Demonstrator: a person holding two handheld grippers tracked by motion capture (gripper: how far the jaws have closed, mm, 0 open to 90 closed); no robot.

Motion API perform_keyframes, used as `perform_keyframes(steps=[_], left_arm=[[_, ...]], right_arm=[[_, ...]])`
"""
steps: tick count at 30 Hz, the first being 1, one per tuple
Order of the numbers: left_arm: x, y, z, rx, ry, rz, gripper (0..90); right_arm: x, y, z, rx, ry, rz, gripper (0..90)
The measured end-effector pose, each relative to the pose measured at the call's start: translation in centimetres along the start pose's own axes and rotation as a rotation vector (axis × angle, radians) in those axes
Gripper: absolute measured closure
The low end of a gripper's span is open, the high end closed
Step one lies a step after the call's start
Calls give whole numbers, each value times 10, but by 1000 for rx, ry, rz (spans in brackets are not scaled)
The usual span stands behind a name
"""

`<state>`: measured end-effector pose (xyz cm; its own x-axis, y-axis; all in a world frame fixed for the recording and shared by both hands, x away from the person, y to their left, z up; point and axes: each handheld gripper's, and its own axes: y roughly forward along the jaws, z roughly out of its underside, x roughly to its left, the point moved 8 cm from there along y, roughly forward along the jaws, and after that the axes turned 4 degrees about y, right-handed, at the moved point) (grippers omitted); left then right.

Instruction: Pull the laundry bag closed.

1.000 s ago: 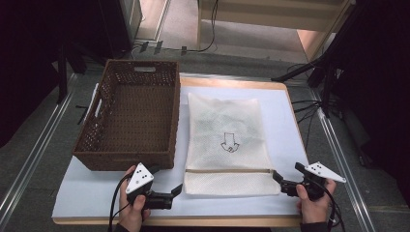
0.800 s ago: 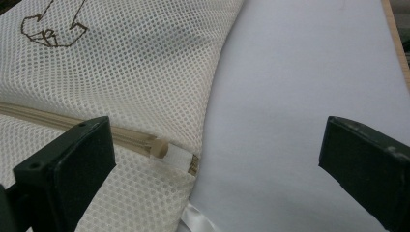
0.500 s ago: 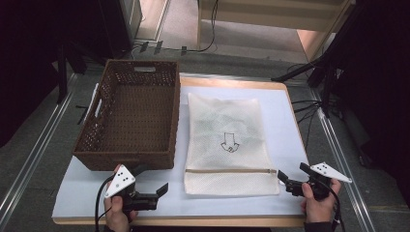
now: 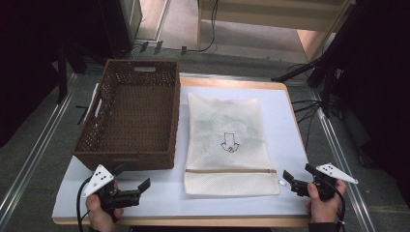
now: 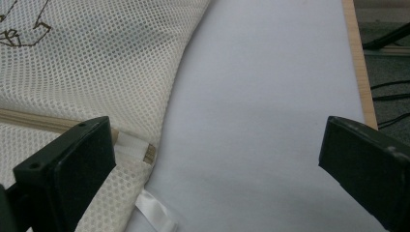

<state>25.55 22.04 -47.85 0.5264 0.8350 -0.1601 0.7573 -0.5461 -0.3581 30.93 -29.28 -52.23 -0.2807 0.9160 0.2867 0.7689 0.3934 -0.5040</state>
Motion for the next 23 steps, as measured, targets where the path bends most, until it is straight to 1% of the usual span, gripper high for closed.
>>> perform_keyframes(steps=[1, 2, 7, 8, 11, 12, 14, 17, 22, 23], left_arm=[[2, -1, 0, 0, 0, -10, 0], [4, -2, 0, -1, -3, -10, 0], [11, -8, -3, -31, -15, -30, 0], [12, -9, -3, -36, -13, -30, 0], [16, -10, -4, -42, -25, -44, 0], [17, -11, -3, -41, -27, -48, 0], [19, -10, -3, -43, -34, -55, 0], [20, -7, -1, -34, -34, -56, 0], [18, -6, 0, -28, -33, -52, 0], [17, -5, 1, -25, -31, -52, 0]], right_arm=[[-1, 0, 0, 0, 1, 3, 0], [-2, 0, 0, -1, -1, 2, 0], [-7, -2, 0, -7, 8, 5, 0], [-8, -3, -1, -12, 16, 9, 0], [-10, -3, -1, -19, 15, 14, 0], [-11, -4, -1, -16, 28, 18, 0], [-12, -3, -1, -18, 25, 18, 0], [-13, -3, -1, -18, 44, 20, 0], [-13, -3, 0, -16, 48, 18, 0], [-14, -3, 0, -17, 41, 19, 0]])
